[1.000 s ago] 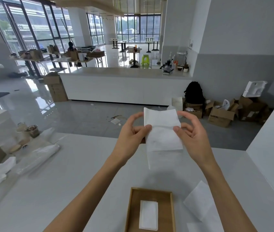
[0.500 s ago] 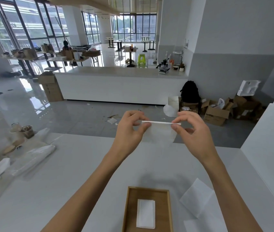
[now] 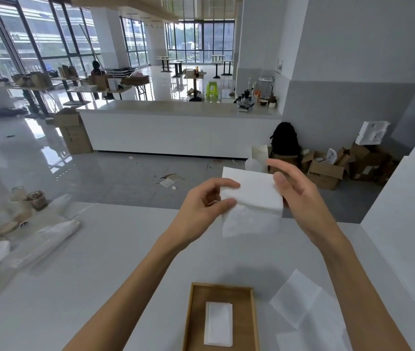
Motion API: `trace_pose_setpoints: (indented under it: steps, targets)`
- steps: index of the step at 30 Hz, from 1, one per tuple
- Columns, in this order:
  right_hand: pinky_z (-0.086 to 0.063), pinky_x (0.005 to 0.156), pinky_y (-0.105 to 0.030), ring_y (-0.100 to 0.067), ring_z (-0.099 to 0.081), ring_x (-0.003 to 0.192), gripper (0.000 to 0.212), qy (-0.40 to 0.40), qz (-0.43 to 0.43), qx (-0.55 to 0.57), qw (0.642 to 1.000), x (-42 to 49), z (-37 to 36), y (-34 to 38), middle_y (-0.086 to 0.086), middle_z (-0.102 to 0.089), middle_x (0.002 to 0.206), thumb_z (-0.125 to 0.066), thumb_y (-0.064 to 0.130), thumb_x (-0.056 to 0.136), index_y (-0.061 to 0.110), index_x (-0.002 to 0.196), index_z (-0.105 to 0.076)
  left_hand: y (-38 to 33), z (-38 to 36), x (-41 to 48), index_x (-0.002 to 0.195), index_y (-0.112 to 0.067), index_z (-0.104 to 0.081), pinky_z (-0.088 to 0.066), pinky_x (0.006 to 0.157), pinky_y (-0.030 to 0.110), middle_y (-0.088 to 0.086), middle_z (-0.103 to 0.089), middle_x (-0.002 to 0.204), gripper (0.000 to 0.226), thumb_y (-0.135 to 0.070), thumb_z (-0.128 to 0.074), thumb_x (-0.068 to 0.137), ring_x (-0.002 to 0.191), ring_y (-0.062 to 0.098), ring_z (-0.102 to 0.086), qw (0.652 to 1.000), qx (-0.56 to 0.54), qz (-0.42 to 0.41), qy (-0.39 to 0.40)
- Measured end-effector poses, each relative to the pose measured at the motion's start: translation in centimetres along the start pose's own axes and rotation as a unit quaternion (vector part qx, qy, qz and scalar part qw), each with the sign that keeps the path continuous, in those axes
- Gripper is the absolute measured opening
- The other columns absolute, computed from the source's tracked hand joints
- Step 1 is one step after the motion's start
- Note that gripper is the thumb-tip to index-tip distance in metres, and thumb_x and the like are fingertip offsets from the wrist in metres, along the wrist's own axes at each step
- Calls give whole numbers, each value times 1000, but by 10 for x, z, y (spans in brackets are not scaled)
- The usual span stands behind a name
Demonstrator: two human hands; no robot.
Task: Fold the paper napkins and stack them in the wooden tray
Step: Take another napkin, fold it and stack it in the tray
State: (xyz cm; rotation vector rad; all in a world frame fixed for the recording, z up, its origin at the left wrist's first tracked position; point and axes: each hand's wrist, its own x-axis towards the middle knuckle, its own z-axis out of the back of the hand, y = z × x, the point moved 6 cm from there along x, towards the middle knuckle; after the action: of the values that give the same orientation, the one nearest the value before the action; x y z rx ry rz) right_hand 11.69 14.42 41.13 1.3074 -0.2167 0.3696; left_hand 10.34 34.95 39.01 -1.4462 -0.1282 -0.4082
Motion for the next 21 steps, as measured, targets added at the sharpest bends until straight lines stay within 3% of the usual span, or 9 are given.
trace_pose_setpoints:
  steps: [2, 4, 6, 9, 11, 13, 15, 17, 21]
  targets:
    - [-51, 94, -20, 4, -61, 118, 43, 56, -14, 30, 998, -6, -7, -7, 34, -57, 134, -55, 54, 96, 58, 137, -46, -1, 1, 2, 111, -25, -73, -49, 85, 43, 10, -64, 101, 24, -9, -70, 93, 89, 24, -53, 1000, 3, 12, -24]
    - [-55, 89, -19, -5, -66, 117, 58, 75, -24, 85, 993, -11, -11, -16, 22, -68, 127, -71, 54, 85, 52, 138, -48, -2, 2, 4, 113, -25, -73, -50, 90, 52, 28, -62, 105, 26, -10, -70, 94, 90, 26, -54, 999, 15, 27, -35]
    - [-56, 89, -23, -12, -66, 118, 64, 78, -38, 101, 991, -14, -14, -23, 9, -70, 127, -83, 54, 73, 46, 130, -56, 1, 2, 5, 119, -29, -70, -51, 100, 51, 23, -67, 114, 33, -11, -73, 91, 99, 23, -64, 998, 26, 54, -23]
    - [-57, 87, -26, -10, -66, 115, 59, 88, -50, 93, 991, -15, -16, -28, 6, -67, 127, -90, 36, 72, 42, 122, -60, 7, -1, 3, 133, -29, -63, -53, 103, 41, 2, -71, 121, 52, -8, -76, 87, 111, 17, -69, 995, 43, 87, 13]
    - [-57, 84, -23, -9, -68, 110, 48, 74, -41, 70, 994, -14, -14, -28, 6, -68, 122, -84, 19, 80, 43, 116, -62, 9, -1, 4, 138, -27, -59, -53, 102, 41, 2, -69, 125, 56, -6, -74, 88, 111, 18, -68, 993, 65, 93, 20]
    - [-57, 81, -27, -17, -68, 101, 35, 43, -25, 30, 998, -12, -9, -26, 2, -70, 110, -75, 16, 89, 43, 108, -65, 8, -1, 4, 139, -25, -58, -55, 100, 40, 1, -67, 125, 53, -6, -71, 91, 109, 18, -68, 992, 90, 91, 17]
    - [-58, 80, -30, -24, -65, 94, 22, 15, -17, -9, 1000, -9, -4, -24, -6, -69, 103, -69, 21, 94, 40, 106, -67, 5, 0, 5, 133, -24, -60, -57, 95, 37, 1, -67, 120, 44, -7, -68, 93, 103, 20, -68, 991, 111, 79, 7]
    - [-56, 77, -23, -22, -65, 92, 19, -3, -13, -22, 1000, -7, -1, -22, -6, -69, 102, -65, 21, 97, 37, 106, -68, 1, 1, 5, 121, -25, -64, -56, 85, 35, 10, -68, 109, 33, -7, -68, 93, 96, 29, -65, 990, 127, 63, -18]
    - [-55, 81, -18, -10, -66, 100, 37, 19, -36, -6, 999, -7, -7, -23, 4, -68, 112, -74, 20, 90, 40, 119, -64, -2, 4, 5, 106, -24, -67, -56, 80, 34, 10, -69, 102, 19, -9, -69, 94, 93, 30, -65, 987, 129, 57, -77]
